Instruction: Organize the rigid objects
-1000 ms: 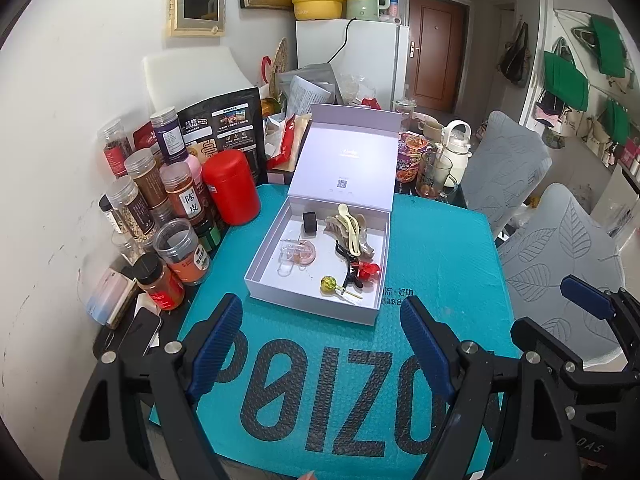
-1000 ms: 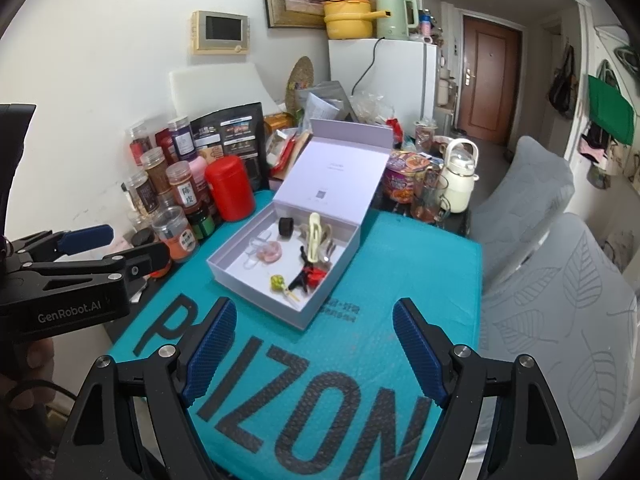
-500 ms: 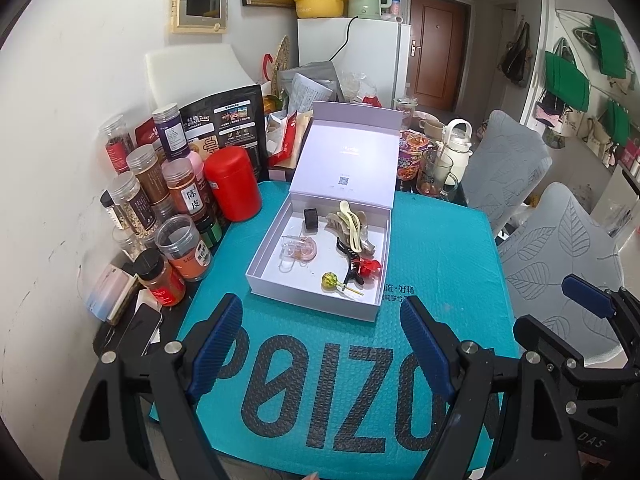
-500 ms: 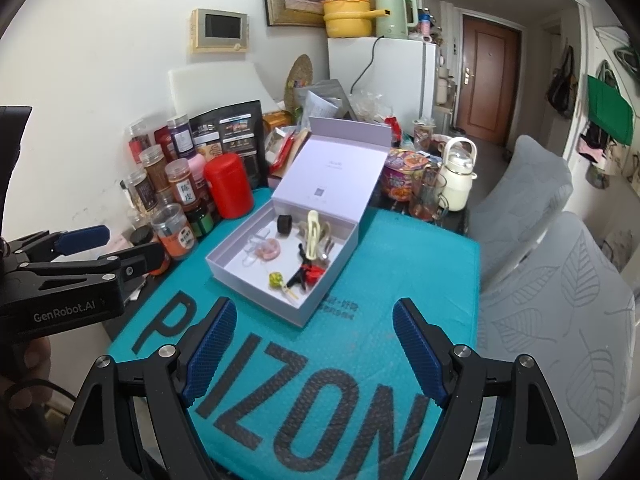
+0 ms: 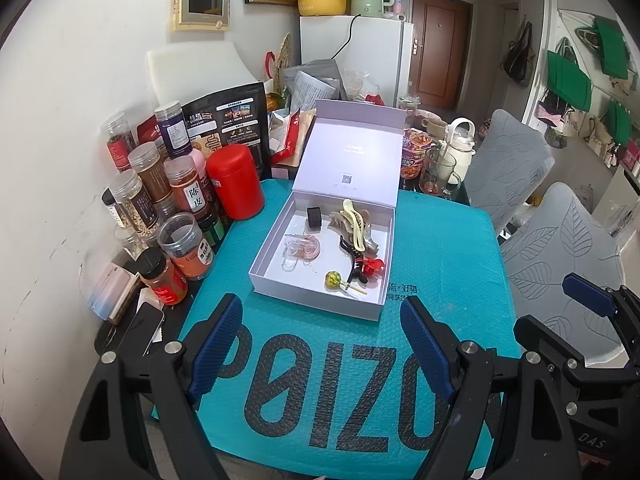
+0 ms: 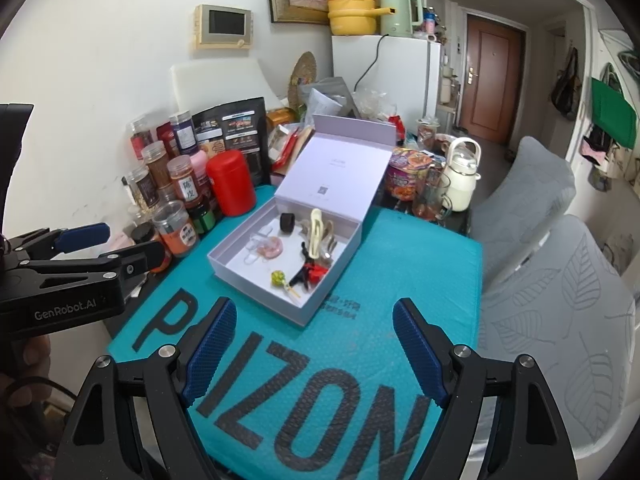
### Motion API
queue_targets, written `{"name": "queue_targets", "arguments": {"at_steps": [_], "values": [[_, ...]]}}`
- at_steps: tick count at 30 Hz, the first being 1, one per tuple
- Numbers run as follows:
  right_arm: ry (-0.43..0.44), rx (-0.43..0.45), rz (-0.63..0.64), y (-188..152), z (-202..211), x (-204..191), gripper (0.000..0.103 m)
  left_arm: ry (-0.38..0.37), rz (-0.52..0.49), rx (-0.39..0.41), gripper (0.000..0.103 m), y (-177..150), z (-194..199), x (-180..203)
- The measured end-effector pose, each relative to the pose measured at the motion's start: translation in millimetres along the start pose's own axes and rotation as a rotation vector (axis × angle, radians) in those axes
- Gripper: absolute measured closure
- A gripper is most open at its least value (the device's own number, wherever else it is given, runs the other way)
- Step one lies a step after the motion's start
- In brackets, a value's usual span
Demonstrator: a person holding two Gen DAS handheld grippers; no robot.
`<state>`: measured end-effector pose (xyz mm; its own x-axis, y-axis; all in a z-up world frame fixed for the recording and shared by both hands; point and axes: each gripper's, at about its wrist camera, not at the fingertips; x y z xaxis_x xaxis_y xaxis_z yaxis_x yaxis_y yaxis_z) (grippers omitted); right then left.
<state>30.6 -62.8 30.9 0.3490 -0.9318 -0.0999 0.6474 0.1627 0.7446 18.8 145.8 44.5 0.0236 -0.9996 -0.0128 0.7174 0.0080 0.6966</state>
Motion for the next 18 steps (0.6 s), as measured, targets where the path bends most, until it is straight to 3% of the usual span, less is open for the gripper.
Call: {"name": "queue_targets", "arguments": {"at_steps": [18], "values": [[0.002, -0.003, 0.005, 1.0, -0.4, -0.4, 0.021, -0.002, -0.002, -0.005, 0.021, -0.2, -0.5, 0.0]]}}
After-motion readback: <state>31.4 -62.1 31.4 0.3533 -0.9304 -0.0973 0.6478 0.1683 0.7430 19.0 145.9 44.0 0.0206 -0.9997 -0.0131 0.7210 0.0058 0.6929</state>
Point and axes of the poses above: each gripper's, at about its wrist camera, not at the fingertips, and z roughly against the way its jaws point, x to its right, y to its top, and after that the axes turned 1 degree about x, right-handed
